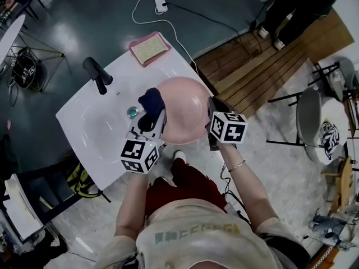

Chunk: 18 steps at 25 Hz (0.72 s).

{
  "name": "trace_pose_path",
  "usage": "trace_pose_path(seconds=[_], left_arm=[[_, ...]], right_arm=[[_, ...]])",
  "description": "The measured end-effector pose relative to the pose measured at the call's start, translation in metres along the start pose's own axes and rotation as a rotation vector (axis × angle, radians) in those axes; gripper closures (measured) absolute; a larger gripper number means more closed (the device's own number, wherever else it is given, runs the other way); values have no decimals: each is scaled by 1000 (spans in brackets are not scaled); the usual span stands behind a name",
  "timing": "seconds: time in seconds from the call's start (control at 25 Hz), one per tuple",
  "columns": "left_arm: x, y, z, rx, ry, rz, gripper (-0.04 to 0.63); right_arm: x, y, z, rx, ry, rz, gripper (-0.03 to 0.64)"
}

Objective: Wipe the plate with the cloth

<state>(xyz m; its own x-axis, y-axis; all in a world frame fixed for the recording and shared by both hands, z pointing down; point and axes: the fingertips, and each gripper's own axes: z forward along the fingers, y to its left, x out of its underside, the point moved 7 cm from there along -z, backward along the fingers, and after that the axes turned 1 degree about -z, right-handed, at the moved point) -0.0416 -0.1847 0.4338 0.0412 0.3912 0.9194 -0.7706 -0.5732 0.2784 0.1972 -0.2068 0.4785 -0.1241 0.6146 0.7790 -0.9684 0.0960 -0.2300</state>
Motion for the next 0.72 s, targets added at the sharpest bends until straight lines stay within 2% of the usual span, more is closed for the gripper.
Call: trace_pose_path(seconds=[0.4, 0.72], left_arm=[[1, 4, -21, -2, -22, -13, 516], [2, 5, -36, 1, -37, -8, 516]], right_arm=[[-18, 28, -26, 36, -133, -129, 574], [-18, 41, -36, 39, -180, -139, 574]])
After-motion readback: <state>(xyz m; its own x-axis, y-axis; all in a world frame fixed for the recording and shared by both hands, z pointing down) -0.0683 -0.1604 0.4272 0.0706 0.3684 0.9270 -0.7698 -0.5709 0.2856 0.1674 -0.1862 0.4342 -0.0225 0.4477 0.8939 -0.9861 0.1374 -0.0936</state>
